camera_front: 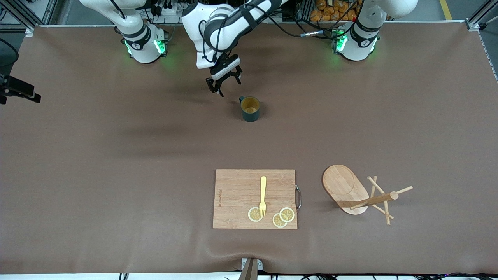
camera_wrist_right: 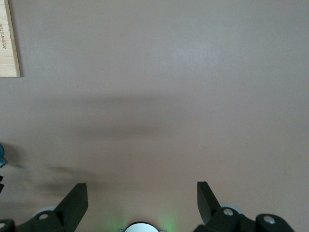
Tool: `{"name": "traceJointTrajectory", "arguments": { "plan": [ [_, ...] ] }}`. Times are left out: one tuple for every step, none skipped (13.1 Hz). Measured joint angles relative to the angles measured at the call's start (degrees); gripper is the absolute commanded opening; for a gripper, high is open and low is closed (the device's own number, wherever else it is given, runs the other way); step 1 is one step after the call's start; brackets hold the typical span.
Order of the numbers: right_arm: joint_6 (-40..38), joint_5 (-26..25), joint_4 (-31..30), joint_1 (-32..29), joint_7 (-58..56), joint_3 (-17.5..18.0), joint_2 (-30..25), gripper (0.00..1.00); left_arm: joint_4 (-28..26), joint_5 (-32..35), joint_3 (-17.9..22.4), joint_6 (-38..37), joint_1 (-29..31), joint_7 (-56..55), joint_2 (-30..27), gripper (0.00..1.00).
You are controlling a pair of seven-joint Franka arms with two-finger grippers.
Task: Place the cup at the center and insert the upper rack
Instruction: 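Lower the left gripper and grasp the mug handle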
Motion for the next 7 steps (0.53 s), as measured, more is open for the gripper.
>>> {"name": "traceJointTrajectory", "arguments": {
  "plan": [
    [-0.7,0.0,-0.3,0.0,1.0,0.4,-0.6,1.00,0.0,0.0,0.0,0.0,-0.2,-1.1,0.5,1.00],
    [-1.1,0.0,-0.4,0.0,2.3,1.1,-1.1,1.00,0.0,0.0,0.0,0.0,-0.2,-2.1,1.1,1.00],
    [-1.2,0.0,-0.7,0.0,3.4,1.7,-1.7,1.00,0.0,0.1,0.0,0.0,-0.2,-2.8,1.8,1.00],
    [-1.1,0.0,-1.1,0.0,4.0,2.1,-2.1,1.00,0.0,0.1,0.0,0.0,-0.3,-3.0,2.3,0.99],
    [-0.9,0.0,-1.5,0.0,4.1,2.4,-2.4,1.00,0.1,0.2,0.0,0.0,-0.4,-3.1,2.8,0.93],
    [-0.4,0.0,-1.9,0.0,4.2,2.6,-2.4,1.00,0.1,0.3,0.0,0.0,-0.6,-3.5,3.1,0.89],
    [0.5,0.0,-2.5,0.0,4.2,2.7,-2.4,1.00,0.1,0.4,0.1,0.0,-0.8,-3.8,3.3,0.90]
  ]
}}
